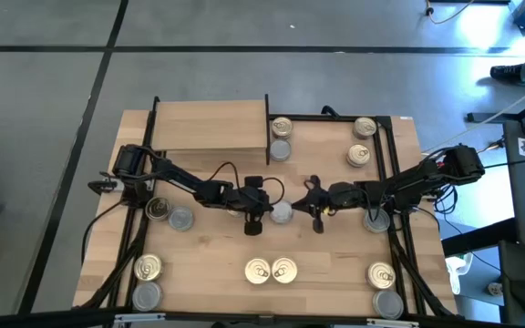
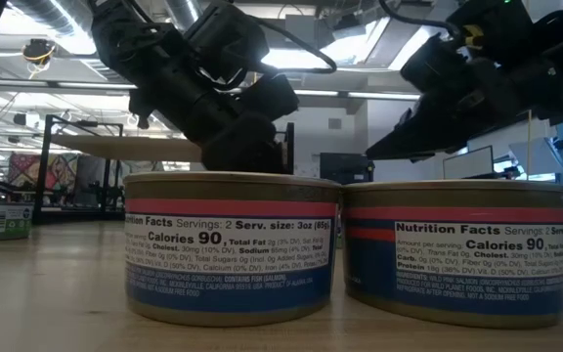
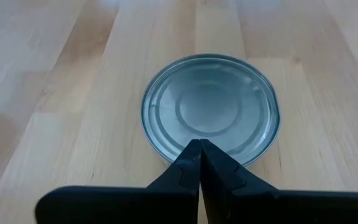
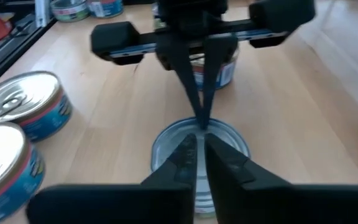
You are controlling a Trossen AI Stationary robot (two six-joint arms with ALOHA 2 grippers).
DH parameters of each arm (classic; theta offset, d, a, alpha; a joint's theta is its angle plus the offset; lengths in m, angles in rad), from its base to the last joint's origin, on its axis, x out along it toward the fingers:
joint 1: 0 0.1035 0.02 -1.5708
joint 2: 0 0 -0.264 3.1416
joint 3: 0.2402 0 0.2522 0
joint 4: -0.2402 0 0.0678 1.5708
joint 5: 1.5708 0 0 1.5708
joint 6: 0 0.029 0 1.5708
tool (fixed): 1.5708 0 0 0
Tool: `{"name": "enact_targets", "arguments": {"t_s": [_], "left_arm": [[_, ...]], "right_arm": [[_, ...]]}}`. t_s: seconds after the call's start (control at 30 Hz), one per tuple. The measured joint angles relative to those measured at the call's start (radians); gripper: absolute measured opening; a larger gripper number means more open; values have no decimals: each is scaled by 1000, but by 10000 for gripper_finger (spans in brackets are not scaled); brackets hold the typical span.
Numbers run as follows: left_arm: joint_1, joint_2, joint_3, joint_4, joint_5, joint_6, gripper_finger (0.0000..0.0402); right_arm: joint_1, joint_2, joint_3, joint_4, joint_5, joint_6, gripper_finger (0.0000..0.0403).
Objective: Stack canned seafood by type on shelf
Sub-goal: Put the green tuna can on the shelf
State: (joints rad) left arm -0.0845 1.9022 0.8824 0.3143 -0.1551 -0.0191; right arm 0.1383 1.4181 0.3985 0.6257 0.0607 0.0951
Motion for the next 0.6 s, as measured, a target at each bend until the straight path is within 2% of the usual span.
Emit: {"name": "enact_targets", "arguments": {"t_s": [0.27, 0.43, 0.6], "left_arm": [[3, 2, -103, 174, 0, -13, 1], [3, 2, -124, 213, 2, -17, 1], [4, 3, -125, 213, 2, -17, 1]], "right_arm": [[18, 0, 0, 0, -51, -144, 165], [95, 12, 14, -9, 69, -312, 227], [152, 67, 65, -90, 180, -478, 261]]}}
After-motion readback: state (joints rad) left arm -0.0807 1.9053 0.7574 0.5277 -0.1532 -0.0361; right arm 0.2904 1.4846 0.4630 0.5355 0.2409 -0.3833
